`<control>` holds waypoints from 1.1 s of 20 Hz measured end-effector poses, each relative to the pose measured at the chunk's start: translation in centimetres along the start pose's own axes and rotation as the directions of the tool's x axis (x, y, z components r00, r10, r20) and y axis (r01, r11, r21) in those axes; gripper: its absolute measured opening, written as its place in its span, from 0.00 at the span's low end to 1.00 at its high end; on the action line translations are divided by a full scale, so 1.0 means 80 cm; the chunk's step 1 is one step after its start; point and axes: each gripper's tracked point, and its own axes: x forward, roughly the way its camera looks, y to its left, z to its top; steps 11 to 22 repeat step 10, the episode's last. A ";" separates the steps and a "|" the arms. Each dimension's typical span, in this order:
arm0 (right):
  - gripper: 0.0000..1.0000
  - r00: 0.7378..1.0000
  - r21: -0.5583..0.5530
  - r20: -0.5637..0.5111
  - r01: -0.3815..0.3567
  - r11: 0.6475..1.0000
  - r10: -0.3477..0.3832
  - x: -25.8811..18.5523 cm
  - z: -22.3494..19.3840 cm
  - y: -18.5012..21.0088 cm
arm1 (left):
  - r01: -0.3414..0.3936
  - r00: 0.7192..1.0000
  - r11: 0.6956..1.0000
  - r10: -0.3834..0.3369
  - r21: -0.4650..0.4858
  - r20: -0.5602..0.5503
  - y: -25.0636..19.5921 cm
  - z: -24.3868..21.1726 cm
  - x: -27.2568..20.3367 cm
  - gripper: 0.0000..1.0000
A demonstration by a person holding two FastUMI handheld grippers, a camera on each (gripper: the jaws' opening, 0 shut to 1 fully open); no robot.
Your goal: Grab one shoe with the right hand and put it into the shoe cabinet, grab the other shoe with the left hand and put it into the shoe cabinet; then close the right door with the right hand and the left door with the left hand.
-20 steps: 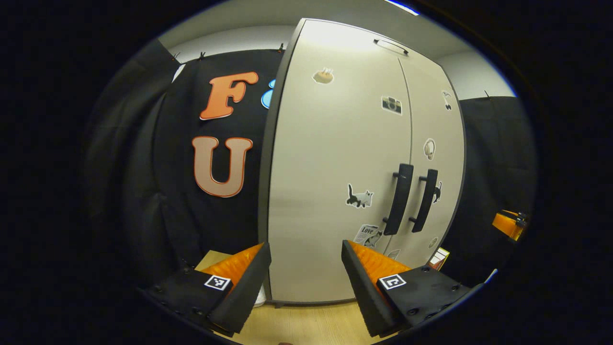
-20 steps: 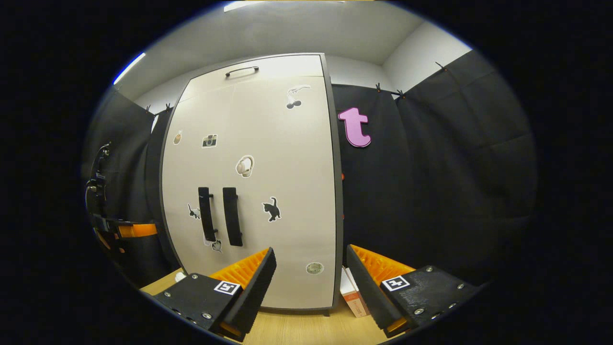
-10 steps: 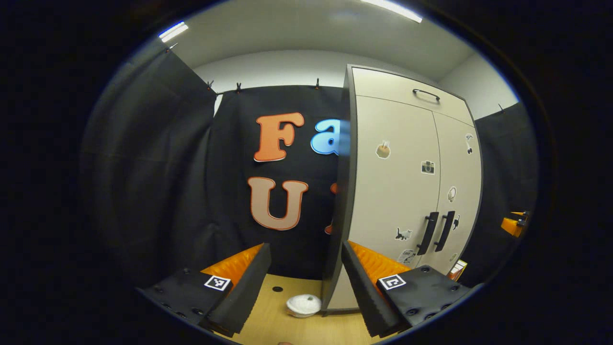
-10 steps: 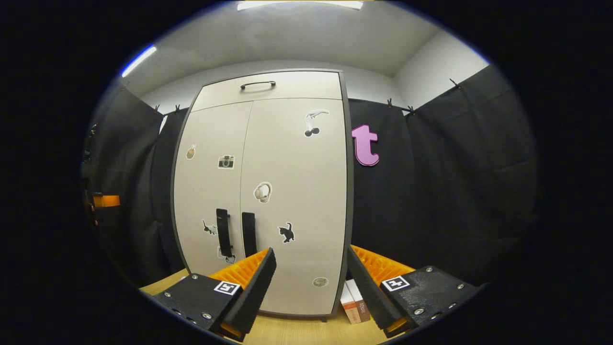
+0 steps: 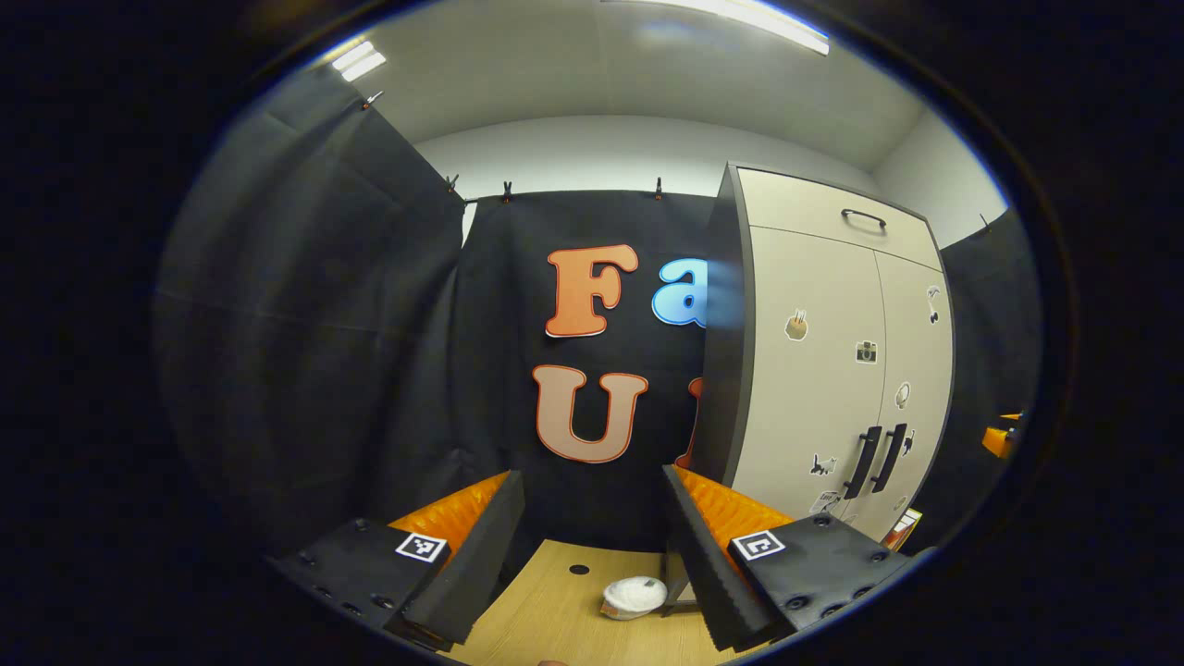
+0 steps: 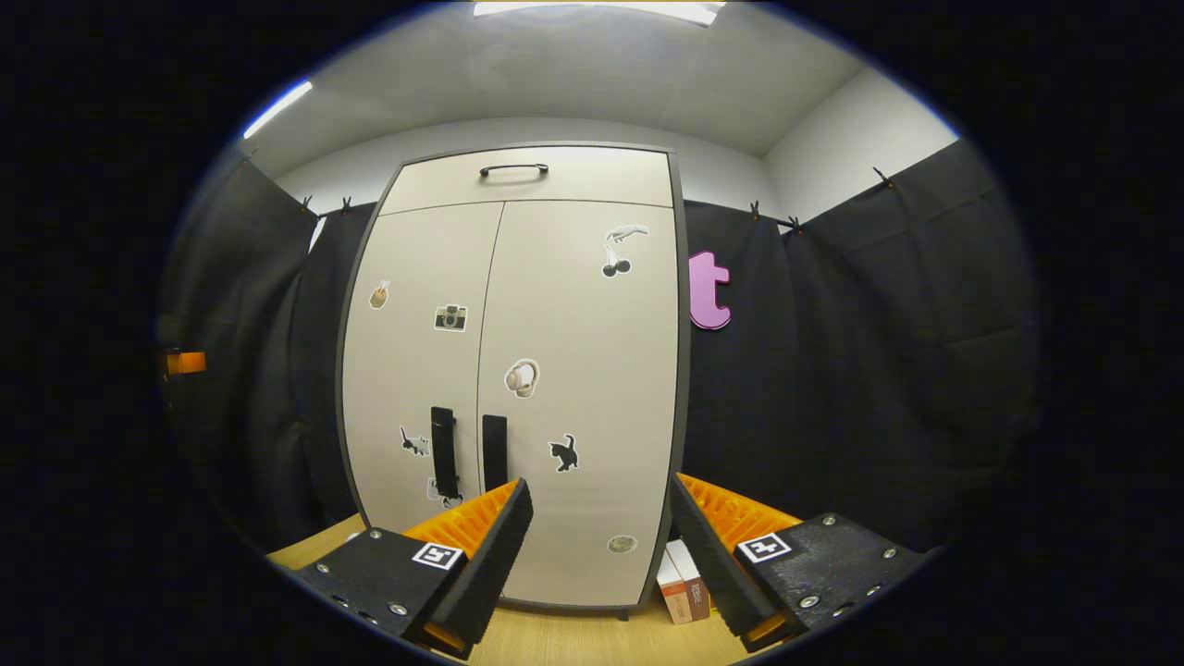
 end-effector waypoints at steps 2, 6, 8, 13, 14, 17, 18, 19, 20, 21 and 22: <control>0.92 1.000 -0.003 -0.008 0.000 1.000 0.000 -0.002 -0.005 0.007 | 0.007 1.000 1.000 -0.007 -0.002 -0.001 0.001 -0.001 -0.002 0.96; 0.93 1.000 0.006 -0.008 -0.005 1.000 0.005 -0.006 -0.006 0.017 | 0.033 0.999 0.999 -0.033 -0.007 0.006 -0.005 0.003 -0.004 0.96; 0.93 1.000 0.014 -0.009 -0.007 1.000 0.007 -0.009 -0.006 0.020 | 0.035 0.999 0.999 -0.035 -0.002 0.016 -0.004 0.007 -0.008 0.96; 0.93 1.000 0.024 -0.012 -0.010 1.000 0.010 -0.011 -0.006 0.022 | 0.041 0.999 0.999 -0.041 -0.001 0.024 -0.009 0.011 -0.010 0.96; 0.93 1.000 0.024 -0.012 -0.010 1.000 0.010 -0.011 -0.006 0.022 | 0.041 0.999 0.999 -0.041 -0.001 0.024 -0.009 0.011 -0.010 0.96; 0.93 1.000 0.024 -0.012 -0.010 1.000 0.010 -0.011 -0.006 0.022 | 0.041 0.999 0.999 -0.041 -0.001 0.024 -0.009 0.011 -0.010 0.96; 0.93 1.000 0.024 -0.012 -0.010 1.000 0.010 -0.011 -0.006 0.022 | 0.041 0.999 0.999 -0.041 -0.001 0.024 -0.009 0.011 -0.010 0.96; 0.93 1.000 0.024 -0.012 -0.010 1.000 0.010 -0.011 -0.006 0.022 | 0.041 0.999 0.999 -0.041 -0.001 0.024 -0.009 0.011 -0.010 0.96; 0.93 1.000 0.024 -0.012 -0.010 1.000 0.010 -0.011 -0.006 0.022 | 0.041 0.999 0.999 -0.041 -0.001 0.024 -0.009 0.011 -0.010 0.96; 0.93 1.000 0.024 -0.012 -0.010 1.000 0.010 -0.011 -0.006 0.022 | 0.041 0.999 0.999 -0.041 -0.001 0.024 -0.009 0.011 -0.010 0.96; 0.93 1.000 0.024 -0.012 -0.010 1.000 0.010 -0.011 -0.006 0.022 | 0.041 0.999 0.999 -0.041 -0.001 0.024 -0.009 0.011 -0.010 0.96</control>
